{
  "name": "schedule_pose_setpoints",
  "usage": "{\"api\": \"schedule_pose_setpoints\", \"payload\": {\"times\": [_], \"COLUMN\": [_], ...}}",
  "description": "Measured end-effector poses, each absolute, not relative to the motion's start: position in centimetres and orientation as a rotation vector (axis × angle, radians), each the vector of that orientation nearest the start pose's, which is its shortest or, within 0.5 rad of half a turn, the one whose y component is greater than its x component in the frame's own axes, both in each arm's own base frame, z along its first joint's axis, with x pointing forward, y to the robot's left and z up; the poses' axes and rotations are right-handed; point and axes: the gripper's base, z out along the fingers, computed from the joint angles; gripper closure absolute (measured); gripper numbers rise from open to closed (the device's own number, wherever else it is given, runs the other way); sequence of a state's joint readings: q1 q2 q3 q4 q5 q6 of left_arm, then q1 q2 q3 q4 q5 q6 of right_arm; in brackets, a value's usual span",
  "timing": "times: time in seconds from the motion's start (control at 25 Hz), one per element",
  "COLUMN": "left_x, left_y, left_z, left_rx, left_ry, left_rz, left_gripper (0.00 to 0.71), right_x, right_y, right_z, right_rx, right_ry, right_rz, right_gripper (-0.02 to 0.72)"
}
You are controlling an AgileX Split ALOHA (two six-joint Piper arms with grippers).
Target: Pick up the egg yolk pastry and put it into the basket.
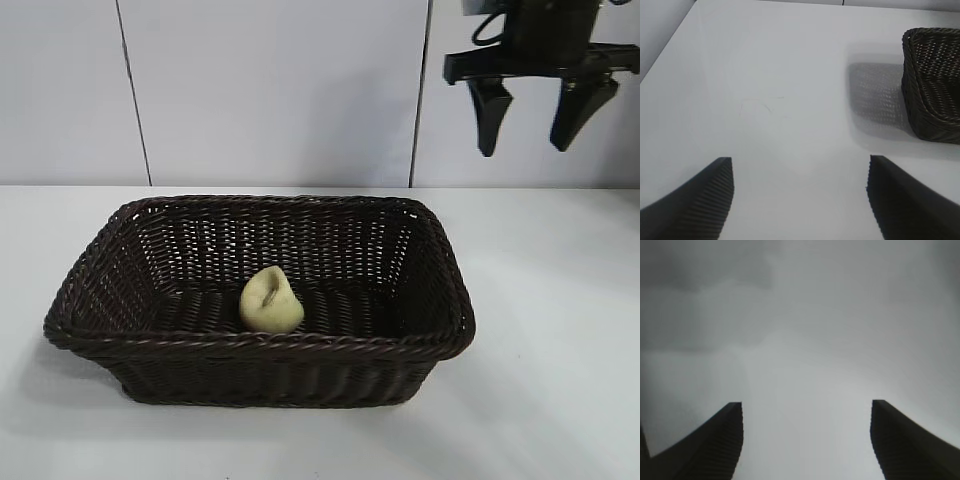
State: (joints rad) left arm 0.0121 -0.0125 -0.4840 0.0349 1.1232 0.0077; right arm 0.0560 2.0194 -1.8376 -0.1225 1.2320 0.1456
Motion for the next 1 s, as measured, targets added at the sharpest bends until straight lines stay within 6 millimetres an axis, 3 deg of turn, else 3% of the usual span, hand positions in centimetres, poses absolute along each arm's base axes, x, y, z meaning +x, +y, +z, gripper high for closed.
{"api": "schedule_pose_setpoints", "payload": {"times": [0.2, 0.4, 0.72, 1.0], "left_x": [-0.8, -0.8, -0.8, -0.8], "left_y": [0.3, 0.3, 0.3, 0.3], "left_z": [26.8, 26.8, 26.8, 26.8], "left_rx": [-0.008, -0.008, -0.008, -0.008], "left_ry": [2.110, 2.110, 2.110, 2.110], "left_rz": [0.054, 0.054, 0.054, 0.054], "left_gripper": [0.168, 0.168, 0.168, 0.168], "right_x": [42.5, 40.0, 32.4, 24.3], "right_y": [1.1, 1.0, 1.3, 1.4], "right_z": [26.9, 27.8, 29.9, 29.1], "right_rx": [0.079, 0.075, 0.060, 0.016], "right_ry": [2.901, 2.917, 2.944, 2.986], "right_rz": [-0.142, -0.142, -0.031, 0.035], "right_gripper": [0.185, 0.185, 0.186, 0.186]}}
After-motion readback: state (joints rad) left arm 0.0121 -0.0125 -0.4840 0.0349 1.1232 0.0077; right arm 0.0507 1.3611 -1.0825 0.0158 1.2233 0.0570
